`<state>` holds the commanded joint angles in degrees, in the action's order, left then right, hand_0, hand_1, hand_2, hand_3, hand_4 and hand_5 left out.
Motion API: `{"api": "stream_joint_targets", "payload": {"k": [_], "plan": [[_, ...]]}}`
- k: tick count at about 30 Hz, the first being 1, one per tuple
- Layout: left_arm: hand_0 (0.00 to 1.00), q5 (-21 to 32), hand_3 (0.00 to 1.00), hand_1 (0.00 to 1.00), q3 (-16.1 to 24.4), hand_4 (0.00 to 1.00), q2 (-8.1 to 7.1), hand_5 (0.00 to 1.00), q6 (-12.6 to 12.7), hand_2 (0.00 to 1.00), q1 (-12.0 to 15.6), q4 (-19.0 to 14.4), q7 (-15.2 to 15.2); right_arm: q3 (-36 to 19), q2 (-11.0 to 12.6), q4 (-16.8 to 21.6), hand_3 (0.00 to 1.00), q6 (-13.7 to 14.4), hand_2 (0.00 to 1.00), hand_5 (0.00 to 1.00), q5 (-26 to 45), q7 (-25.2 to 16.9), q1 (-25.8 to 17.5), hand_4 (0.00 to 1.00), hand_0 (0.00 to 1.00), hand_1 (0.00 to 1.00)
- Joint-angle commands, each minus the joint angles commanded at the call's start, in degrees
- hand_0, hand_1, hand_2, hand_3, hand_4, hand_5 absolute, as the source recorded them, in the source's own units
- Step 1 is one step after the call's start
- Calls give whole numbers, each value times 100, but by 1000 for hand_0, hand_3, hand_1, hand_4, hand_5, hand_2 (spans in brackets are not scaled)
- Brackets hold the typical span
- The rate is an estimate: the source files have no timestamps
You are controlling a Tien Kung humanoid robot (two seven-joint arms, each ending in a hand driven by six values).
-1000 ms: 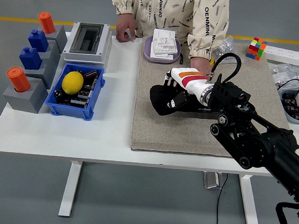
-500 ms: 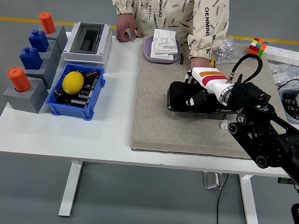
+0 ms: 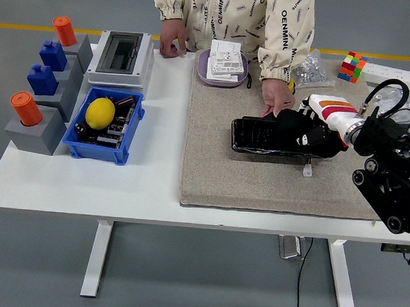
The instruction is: Pick the rag up,wipe the panel,place it on the desk
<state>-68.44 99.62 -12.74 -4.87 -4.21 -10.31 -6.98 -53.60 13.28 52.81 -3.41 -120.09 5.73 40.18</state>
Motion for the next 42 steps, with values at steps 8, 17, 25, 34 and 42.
{"api": "stream_joint_targets", "payload": {"k": [8, 17, 25, 34, 42], "plan": [[725, 7, 625, 716, 20, 692, 14, 581, -5, 766, -22, 0, 9, -135, 251, -6, 448, -13, 462, 103, -29, -3, -35, 970, 311, 419], [723, 0, 626, 716, 65, 693, 20, 582, -3, 767, -19, 0, 11, -260, 498, -10, 449, -26, 462, 102, -58, -4, -97, 970, 311, 420], [725, -2, 626, 716, 74, 693, 27, 582, -5, 767, -23, 0, 12, -303, 608, -18, 449, -31, 461, 102, -74, -5, -102, 970, 311, 419], [725, 13, 626, 716, 53, 693, 25, 582, -6, 767, -45, 0, 13, -289, 448, -18, 448, -23, 462, 103, -63, -10, -71, 971, 311, 418], [725, 23, 626, 716, 46, 693, 21, 580, 0, 767, -35, 0, 5, -173, 236, -32, 448, -18, 462, 103, -47, -8, -5, 971, 311, 419]]}}
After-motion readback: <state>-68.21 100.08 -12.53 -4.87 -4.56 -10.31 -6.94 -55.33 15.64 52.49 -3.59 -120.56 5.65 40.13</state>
